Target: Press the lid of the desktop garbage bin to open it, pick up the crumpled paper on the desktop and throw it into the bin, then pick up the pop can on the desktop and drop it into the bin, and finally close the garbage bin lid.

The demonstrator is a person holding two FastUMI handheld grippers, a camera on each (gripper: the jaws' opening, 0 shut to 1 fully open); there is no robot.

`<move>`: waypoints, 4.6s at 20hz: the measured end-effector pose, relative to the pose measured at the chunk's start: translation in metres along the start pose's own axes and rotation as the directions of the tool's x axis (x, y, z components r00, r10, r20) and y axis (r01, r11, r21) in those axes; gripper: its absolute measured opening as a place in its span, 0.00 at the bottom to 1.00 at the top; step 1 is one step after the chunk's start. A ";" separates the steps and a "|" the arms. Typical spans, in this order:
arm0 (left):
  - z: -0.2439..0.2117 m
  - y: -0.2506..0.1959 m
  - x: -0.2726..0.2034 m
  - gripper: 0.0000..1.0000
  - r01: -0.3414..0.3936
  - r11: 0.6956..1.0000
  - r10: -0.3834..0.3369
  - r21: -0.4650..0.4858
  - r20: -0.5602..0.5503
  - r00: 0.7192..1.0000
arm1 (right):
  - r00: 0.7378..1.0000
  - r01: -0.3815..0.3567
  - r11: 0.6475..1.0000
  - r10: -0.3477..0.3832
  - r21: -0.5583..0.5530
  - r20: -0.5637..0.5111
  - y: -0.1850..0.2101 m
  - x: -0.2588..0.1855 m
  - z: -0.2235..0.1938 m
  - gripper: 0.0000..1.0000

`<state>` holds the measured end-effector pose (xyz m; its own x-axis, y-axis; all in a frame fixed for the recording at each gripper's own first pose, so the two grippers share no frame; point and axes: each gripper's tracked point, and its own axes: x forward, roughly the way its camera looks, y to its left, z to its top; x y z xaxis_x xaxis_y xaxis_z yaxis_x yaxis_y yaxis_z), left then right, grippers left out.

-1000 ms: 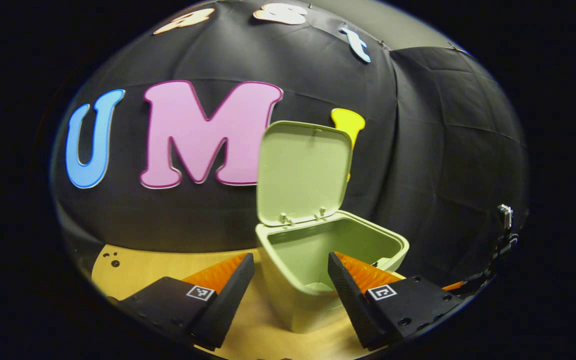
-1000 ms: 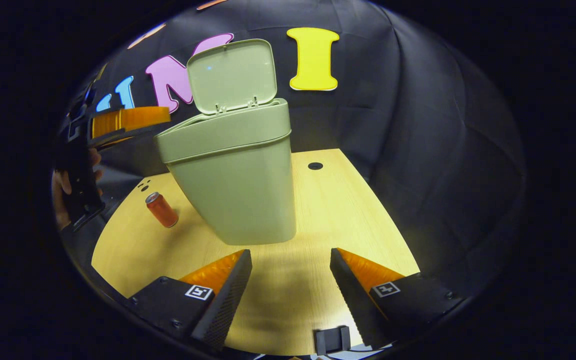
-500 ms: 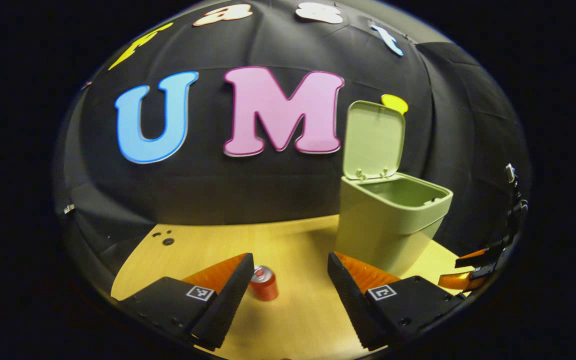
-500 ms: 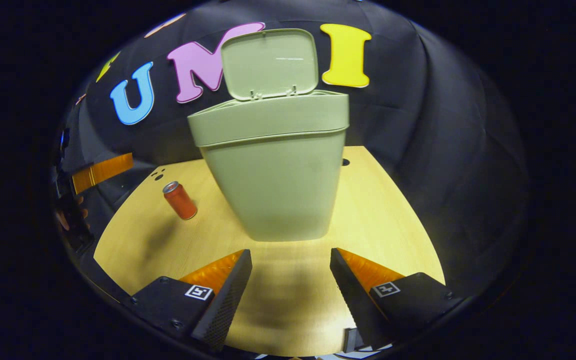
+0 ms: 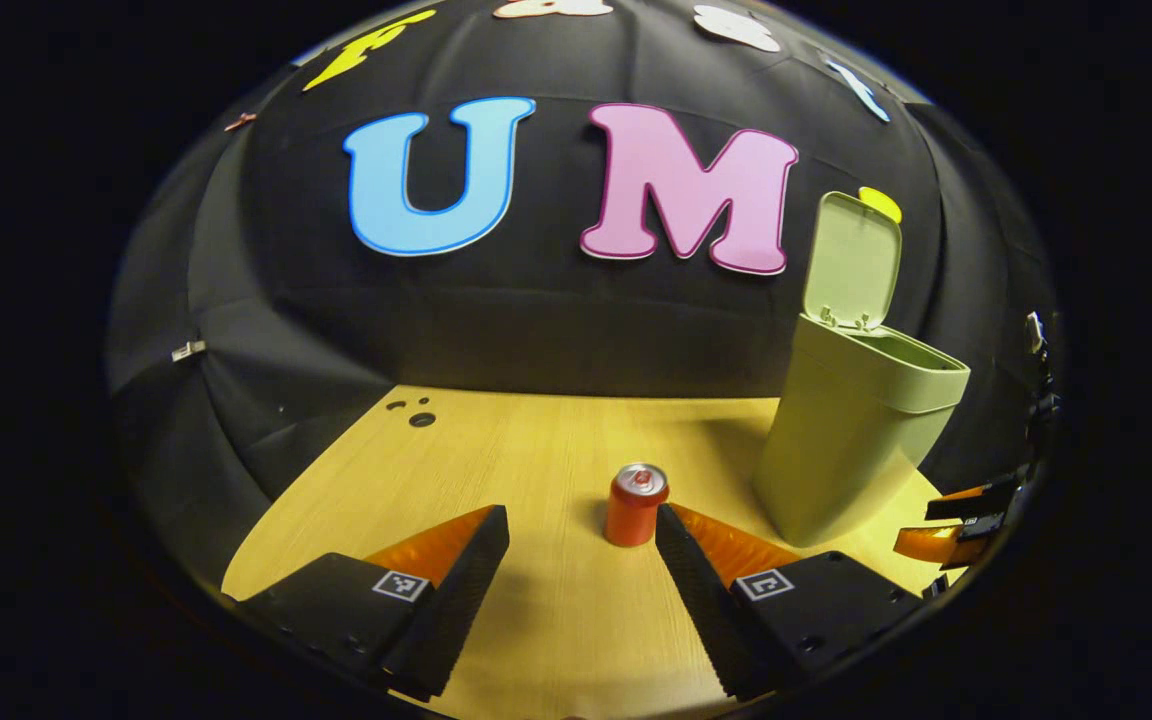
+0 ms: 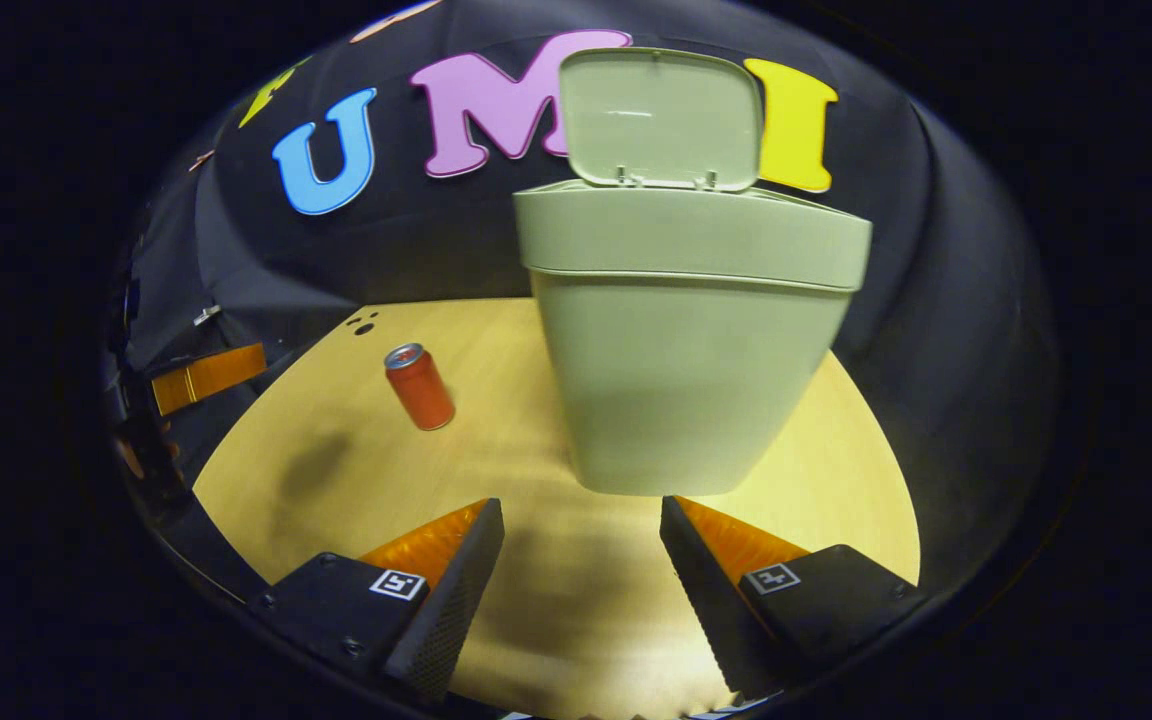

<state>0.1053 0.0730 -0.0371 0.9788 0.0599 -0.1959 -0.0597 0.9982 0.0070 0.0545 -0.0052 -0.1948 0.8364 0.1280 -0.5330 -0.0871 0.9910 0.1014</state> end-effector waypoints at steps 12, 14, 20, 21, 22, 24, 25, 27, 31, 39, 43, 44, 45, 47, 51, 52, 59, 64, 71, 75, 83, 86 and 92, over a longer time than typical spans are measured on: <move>-0.079 0.057 -0.013 0.95 -0.005 0.997 -0.007 -0.082 -0.139 0.990 | 0.990 -0.129 0.986 0.135 -0.108 0.051 0.110 0.074 0.033 0.99; -0.089 0.063 -0.012 0.94 0.001 0.997 -0.014 -0.081 -0.155 0.988 | 0.987 -0.146 0.983 0.153 -0.111 0.052 0.124 0.088 0.034 0.99; -0.115 0.080 -0.008 0.95 -0.004 0.992 -0.021 -0.123 -0.196 0.980 | 0.986 -0.156 0.982 0.161 -0.103 0.033 0.157 0.142 0.037 0.99; -0.120 0.083 -0.007 0.95 -0.008 0.991 -0.019 -0.131 -0.203 0.979 | 0.985 -0.163 0.980 0.168 -0.113 0.032 0.163 0.149 0.038 0.99; -0.125 0.087 -0.007 0.95 -0.014 0.990 -0.016 -0.139 -0.210 0.978 | 0.985 -0.167 0.978 0.172 -0.125 0.030 0.167 0.156 0.037 0.99; -0.134 0.092 -0.006 0.95 -0.024 0.988 -0.012 -0.154 -0.226 0.974 | 0.984 -0.173 0.975 0.178 -0.136 0.022 0.174 0.170 0.037 0.99; -0.139 0.096 -0.005 0.95 -0.030 0.987 -0.008 -0.159 -0.232 0.973 | 0.984 -0.174 0.975 0.178 -0.137 0.019 0.176 0.177 0.037 0.99; -0.145 0.105 -0.002 0.94 -0.040 0.986 0.000 -0.164 -0.237 0.972 | 0.984 -0.172 0.975 0.177 -0.138 0.020 0.180 0.189 0.038 0.99; -0.152 0.114 0.005 0.94 -0.047 0.984 0.005 -0.169 -0.244 0.970 | 0.983 -0.179 0.971 0.184 -0.157 0.017 0.193 0.213 0.038 0.99; -0.168 0.116 0.007 0.94 -0.036 0.988 -0.008 -0.152 -0.279 0.960 | 0.992 -0.124 0.982 0.128 -0.145 0.012 0.193 0.241 0.038 0.99; -0.168 0.113 0.005 0.94 -0.022 0.989 -0.021 -0.149 -0.281 0.959 | 0.994 -0.107 0.983 0.109 -0.146 0.009 0.188 0.247 0.038 0.99; -0.168 0.111 0.005 0.94 -0.018 0.989 -0.025 -0.150 -0.281 0.959 | 0.994 -0.110 0.983 0.113 -0.145 0.013 0.190 0.247 0.039 0.99; -0.167 0.111 0.006 0.95 -0.016 0.989 -0.027 -0.149 -0.279 0.960 | 0.994 -0.105 0.983 0.108 -0.149 0.017 0.188 0.246 0.040 0.96; -0.168 0.110 0.006 0.94 -0.010 0.989 -0.031 -0.145 -0.278 0.960 | 0.993 -0.110 0.982 0.114 -0.156 0.015 0.190 0.243 0.042 0.83; -0.164 0.106 0.004 0.94 -0.001 0.991 -0.036 -0.135 -0.270 0.962 | 0.991 -0.119 0.976 0.128 -0.183 0.034 0.193 0.232 0.052 0.83; -0.162 0.103 0.003 0.94 0.008 0.992 -0.042 -0.128 -0.269 0.962 | 0.991 -0.122 0.974 0.131 -0.190 0.037 0.193 0.228 0.056 0.83; -0.146 0.082 -0.007 0.94 0.058 0.996 -0.072 -0.067 -0.229 0.971 | 0.981 -0.138 0.962 0.166 -0.236 0.104 0.196 0.174 0.097 0.83; -0.143 0.064 -0.018 0.94 0.101 0.993 -0.113 -0.065 -0.220 0.969 | 0.965 -0.146 0.948 0.199 -0.282 0.169 0.193 0.125 0.133 0.83; -0.134 0.046 -0.031 0.94 0.137 0.989 -0.144 -0.046 -0.199 0.969 | 0.944 -0.134 0.942 0.215 -0.307 0.248 0.184 0.062 0.172 0.82; -0.125 0.034 -0.037 0.94 0.174 0.985 -0.171 0.002 -0.189 0.967 | 0.930 -0.102 0.954 0.193 -0.283 0.314 0.167 0.030 0.202 0.82; -0.097 0.002 -0.043 0.94 0.211 0.977 -0.208 0.005 -0.160 0.965 | 0.911 -0.015 0.984 0.088 -0.180 0.404 0.093 -0.014 0.250 0.82; -0.094 -0.007 -0.038 0.96 0.203 0.979 -0.198 0.020 -0.162 0.967 | 0.903 0.029 0.986 0.045 -0.167 0.426 0.058 -0.023 0.258 0.82; -0.088 -0.027 -0.029 0.94 0.136 0.991 -0.134 0.002 -0.160 0.978 | 0.904 0.059 0.994 -0.013 -0.096 0.427 -0.001 -0.012 0.270 0.82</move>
<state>0.0614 0.0443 -0.1179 0.9338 -0.0756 -0.3498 0.0741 0.9971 -0.0177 0.1907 -0.0182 0.0381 0.9885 0.0870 -0.1240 -0.0890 0.9960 -0.0112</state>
